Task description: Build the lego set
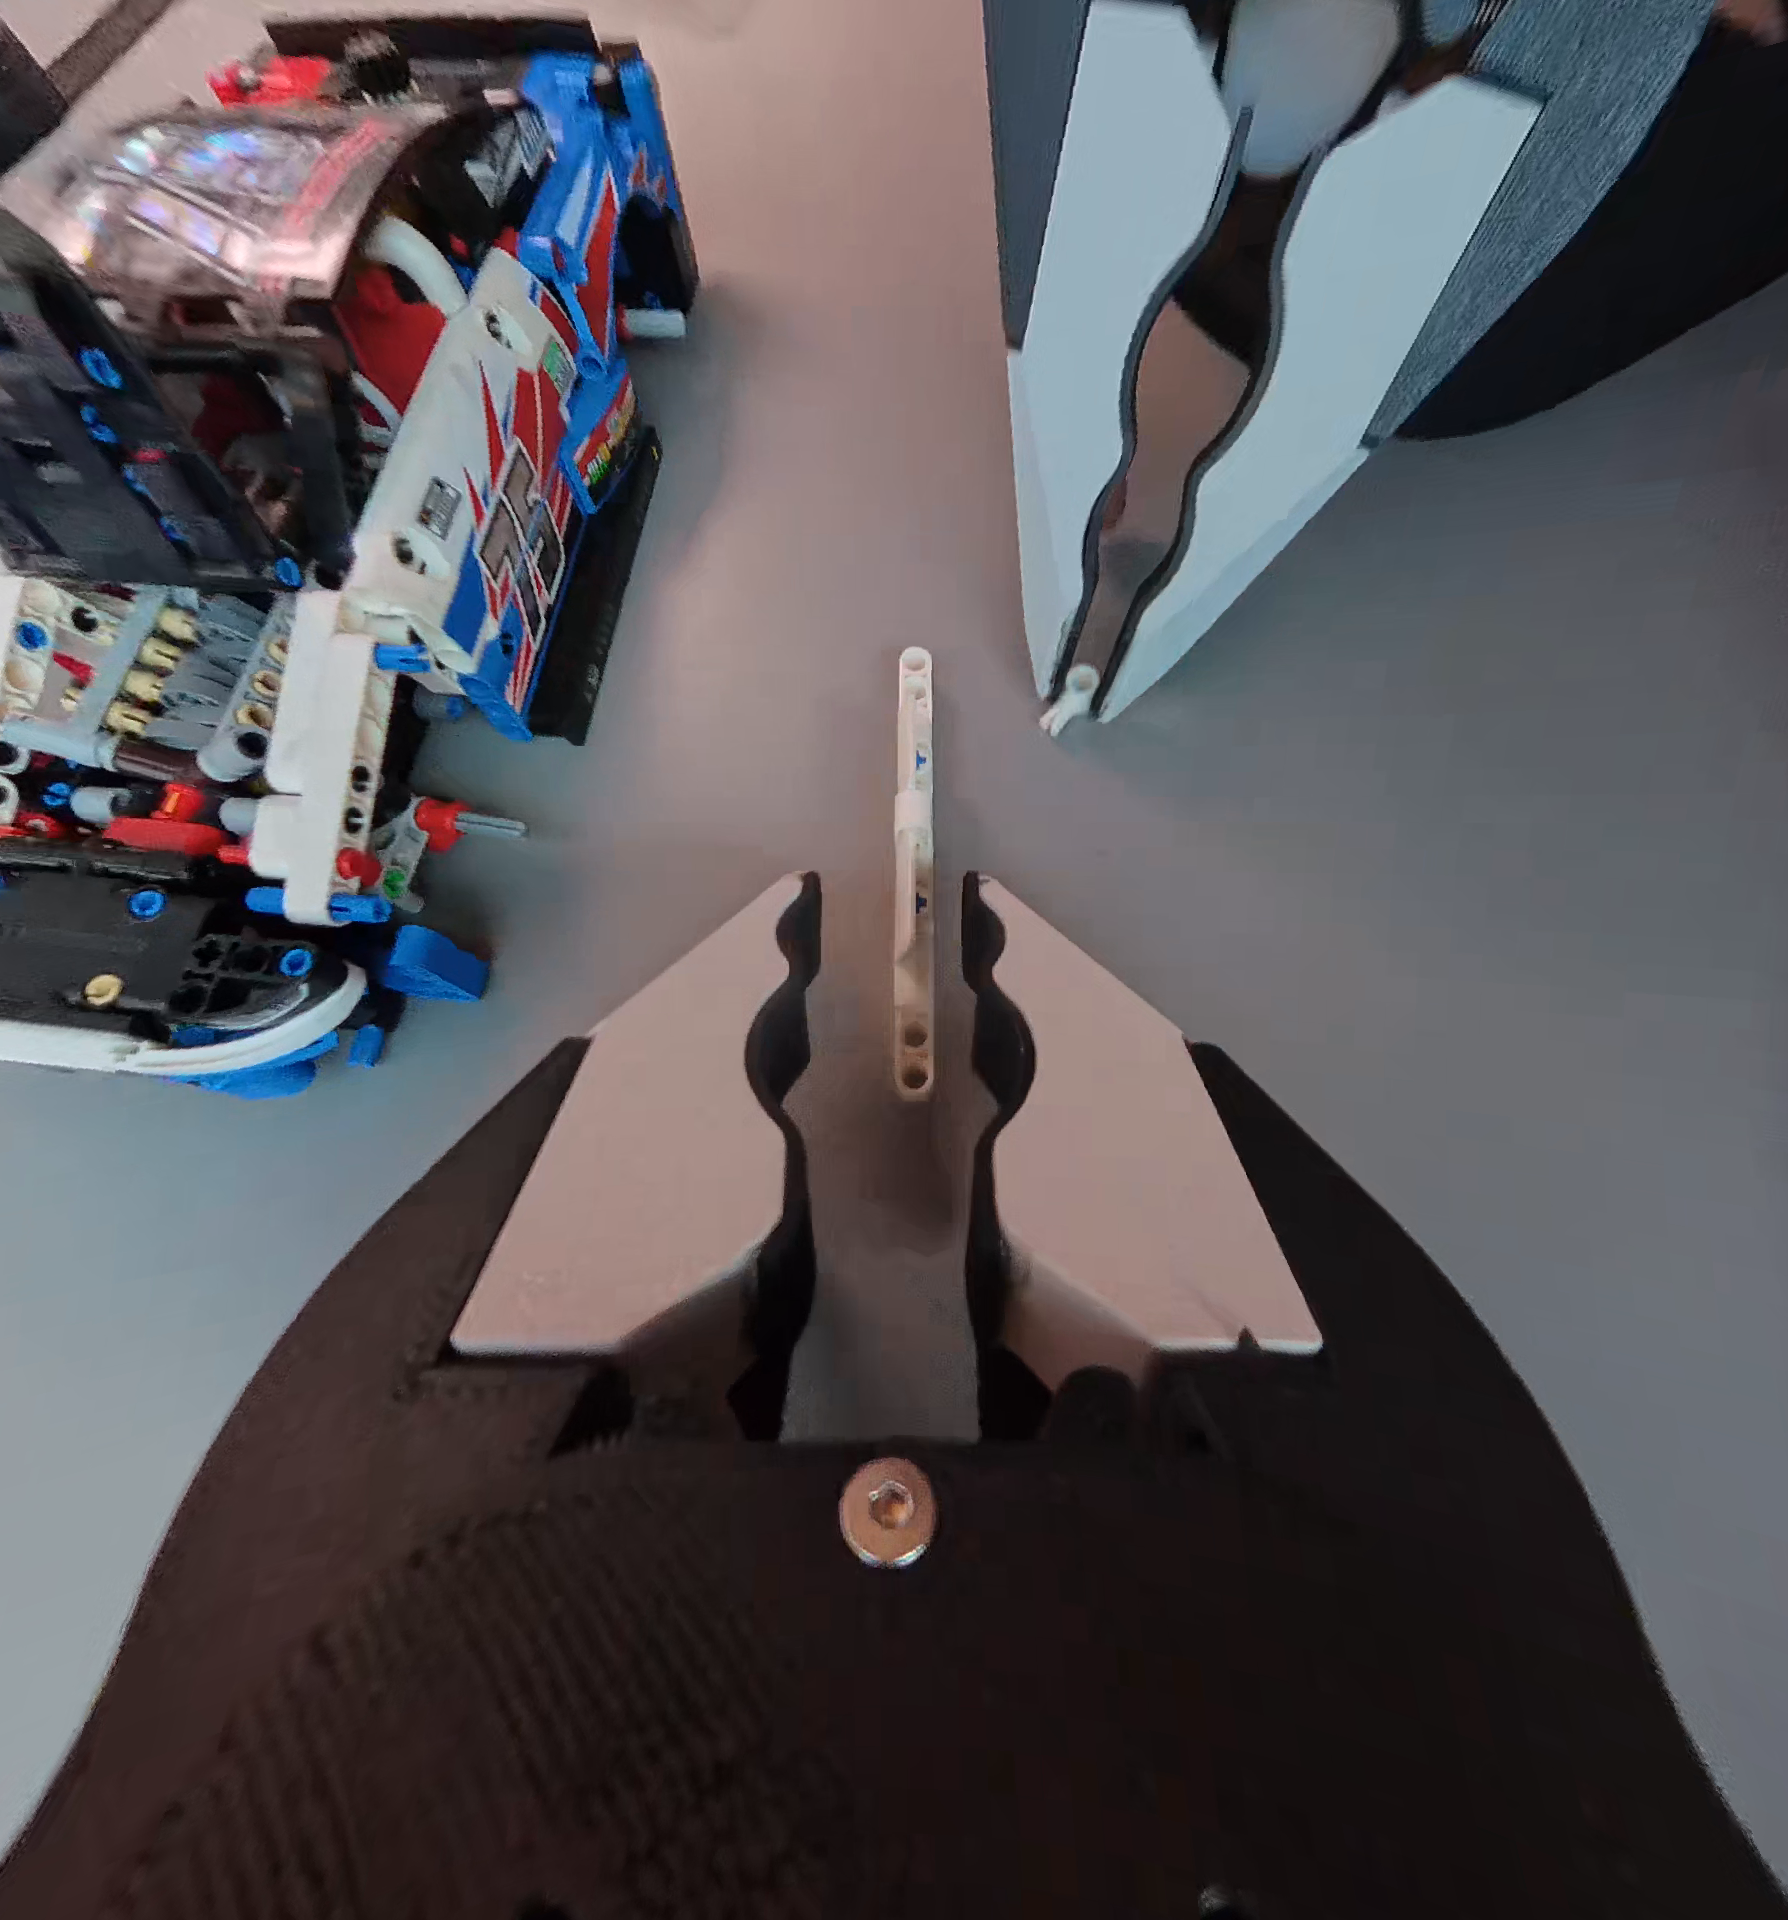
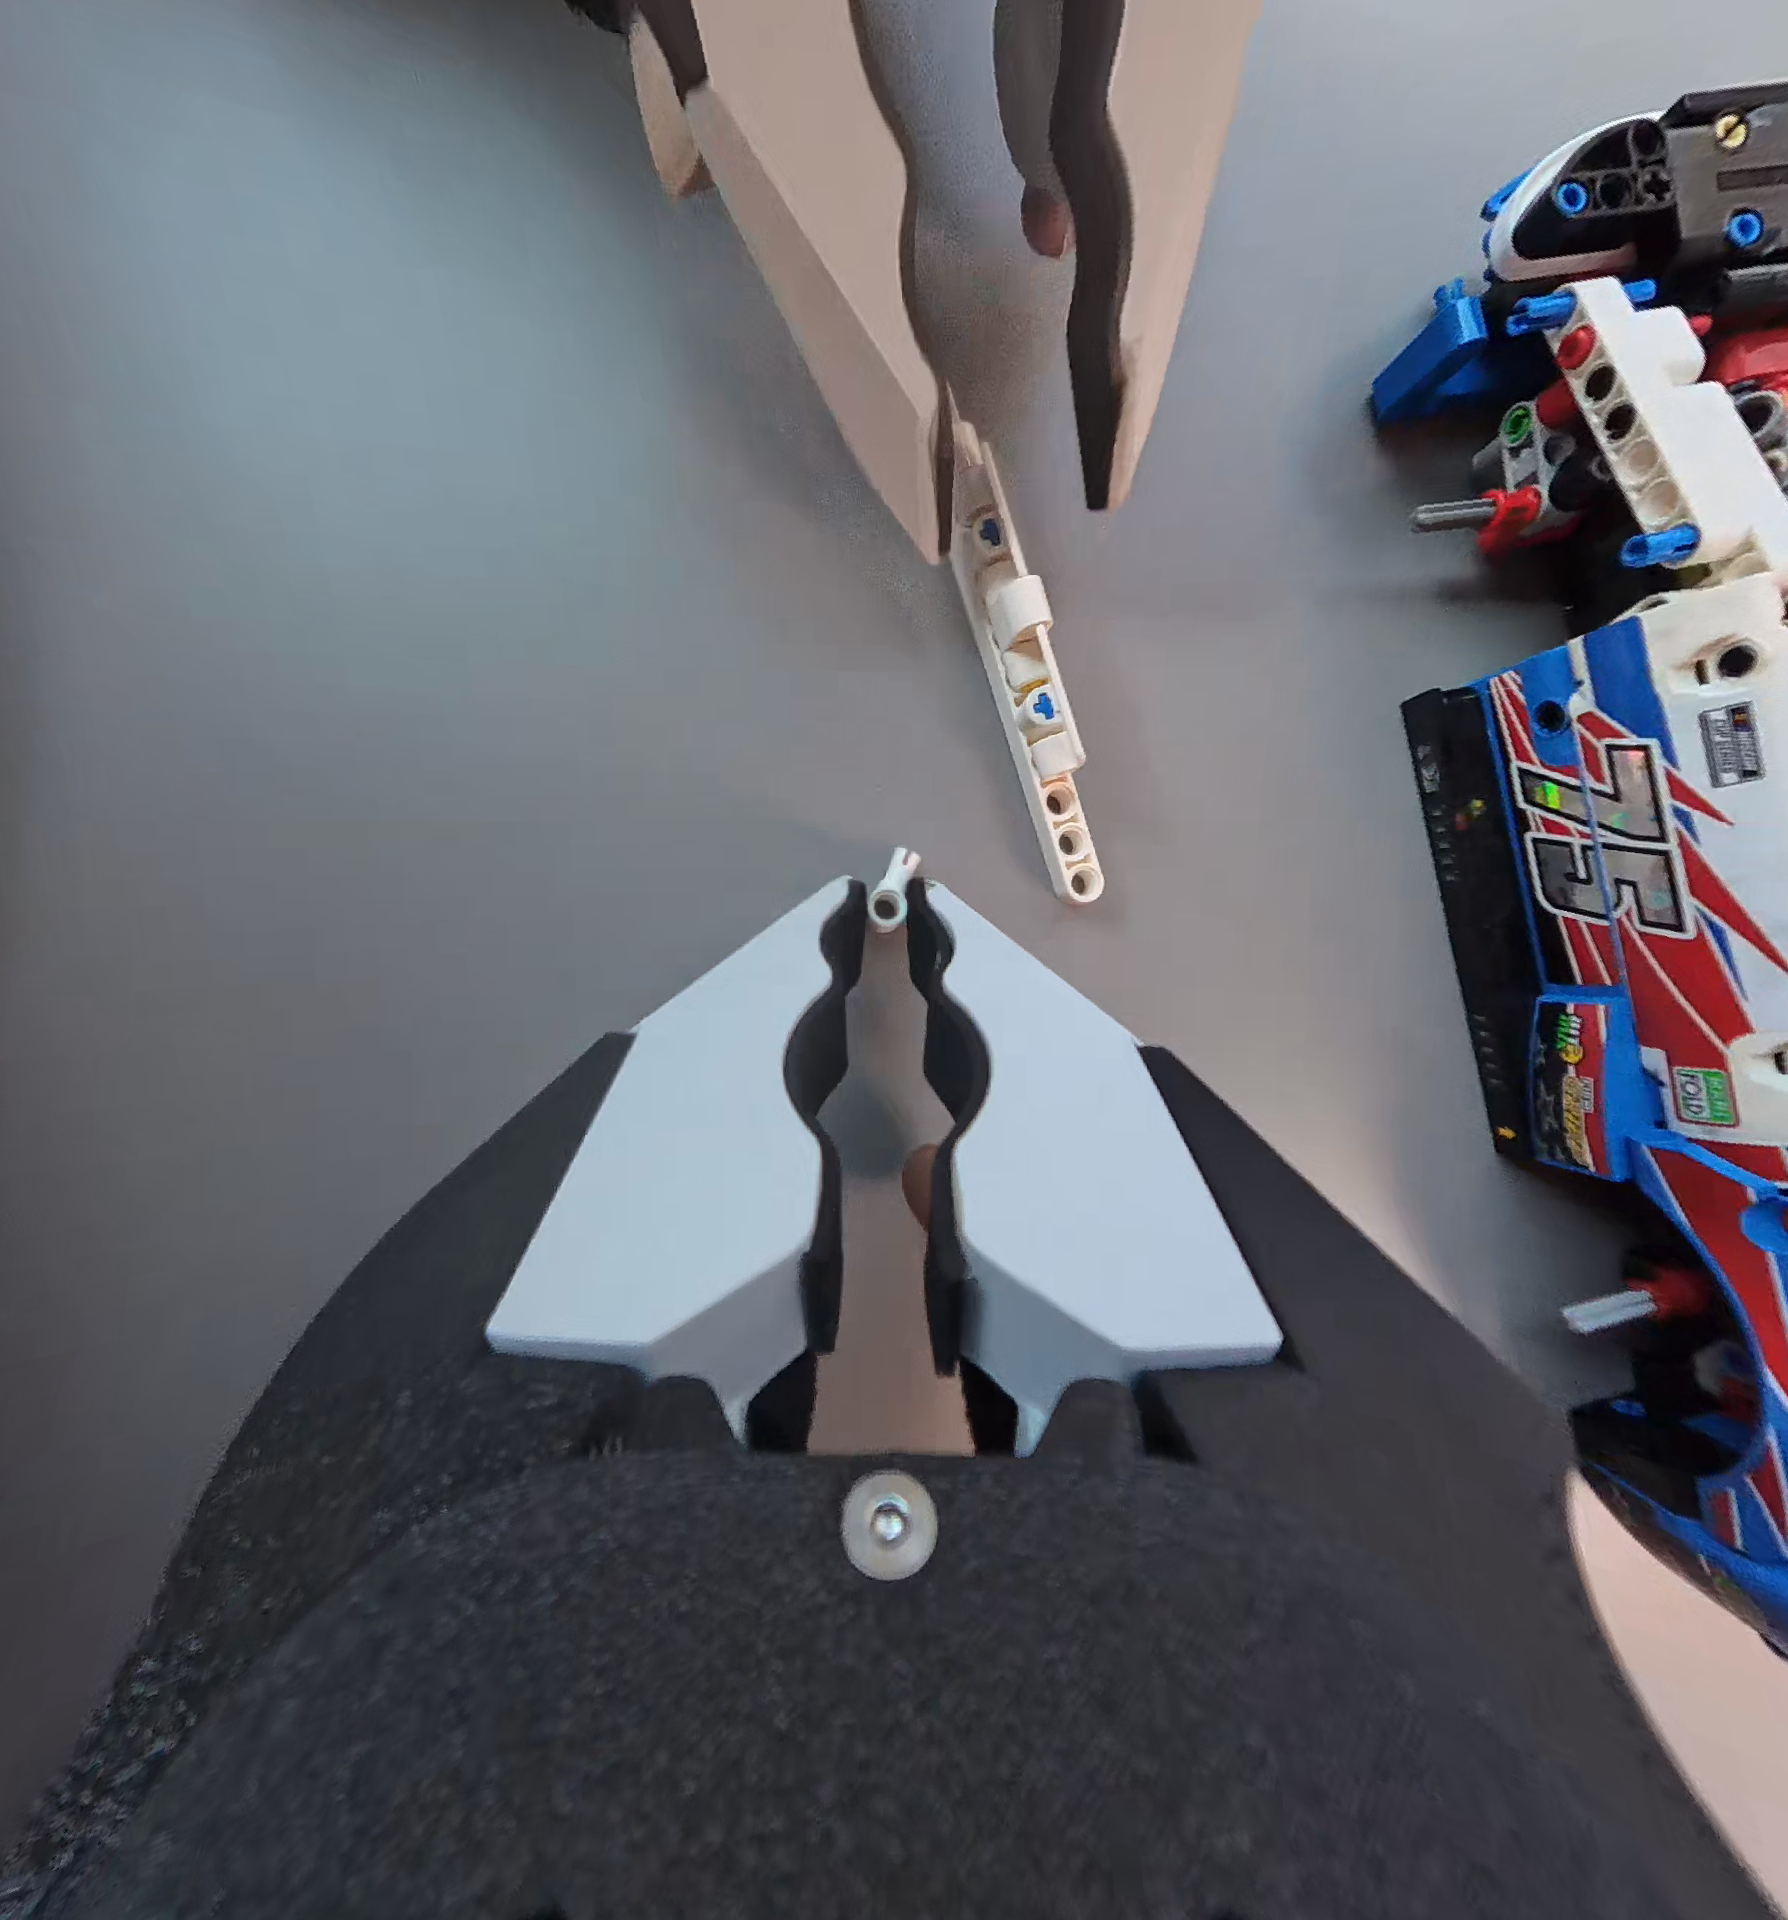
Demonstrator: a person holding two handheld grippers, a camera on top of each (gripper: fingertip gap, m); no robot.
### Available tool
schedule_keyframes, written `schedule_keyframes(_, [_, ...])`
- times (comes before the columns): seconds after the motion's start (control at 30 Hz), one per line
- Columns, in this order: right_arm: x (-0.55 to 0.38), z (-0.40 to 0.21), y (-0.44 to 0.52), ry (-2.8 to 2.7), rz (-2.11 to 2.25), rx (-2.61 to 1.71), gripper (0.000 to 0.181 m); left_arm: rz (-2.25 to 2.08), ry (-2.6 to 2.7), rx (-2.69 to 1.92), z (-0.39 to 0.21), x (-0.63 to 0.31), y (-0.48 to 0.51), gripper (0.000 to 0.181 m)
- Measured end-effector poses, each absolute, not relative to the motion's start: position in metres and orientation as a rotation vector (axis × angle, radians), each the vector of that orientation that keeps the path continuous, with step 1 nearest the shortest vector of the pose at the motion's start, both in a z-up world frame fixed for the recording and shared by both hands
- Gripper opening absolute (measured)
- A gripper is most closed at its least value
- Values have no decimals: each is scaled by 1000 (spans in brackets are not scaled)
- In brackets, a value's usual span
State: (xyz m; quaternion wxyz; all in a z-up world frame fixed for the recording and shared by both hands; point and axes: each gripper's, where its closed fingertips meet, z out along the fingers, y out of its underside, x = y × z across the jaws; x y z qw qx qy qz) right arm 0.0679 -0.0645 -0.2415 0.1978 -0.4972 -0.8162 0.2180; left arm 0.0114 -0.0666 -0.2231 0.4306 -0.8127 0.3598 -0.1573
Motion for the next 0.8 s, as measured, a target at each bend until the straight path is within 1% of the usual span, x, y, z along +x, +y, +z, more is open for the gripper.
schedule_keyframes(0.03, [67, -240, -65, -2288, 613, -1363, 6, -419, 877, -1991, -214, 12, -68, 25])
schedule_keyframes(0.13, [58, -208, -82, -2248, 764, -1152, 5, -654, 802, -1907, -188, 27, -82, 19])
schedule_keyframes(0.23, [48, -181, -83, -2203, 663, -932, 5, -998, 666, -1885, -170, 47, -90, 18])
schedule_keyframes(0.3, [45, -170, -87, -2190, 616, -830, 5, -1120, 594, -1863, -163, 52, -89, 16])
schedule_keyframes(0.37, [45, -165, -86, -2187, 548, -763, 5, -1195, 538, -1839, -158, 50, -88, 12])
schedule_keyframes(0.43, [45, -157, -89, -2157, 565, -735, 5, -1270, 473, -1812, -152, 47, -86, 3])
schedule_keyframes(0.57, [43, -149, -93, -2131, 537, -685, 5, -1324, 436, -1781, -147, 48, -85, 11])
schedule_keyframes(0.63, [41, -149, -92, -2121, 519, -680, 5, -1336, 446, -1784, -147, 49, -87, 3])
schedule_keyframes(0.73, [38, -144, -93, -2086, 565, -677, 6, -1359, 440, -1758, -142, 47, -88, 2])
schedule_keyframes(0.8, [36, -129, -97, -2001, 684, -679, 6, -1447, 424, -1665, -127, 44, -92, 2])
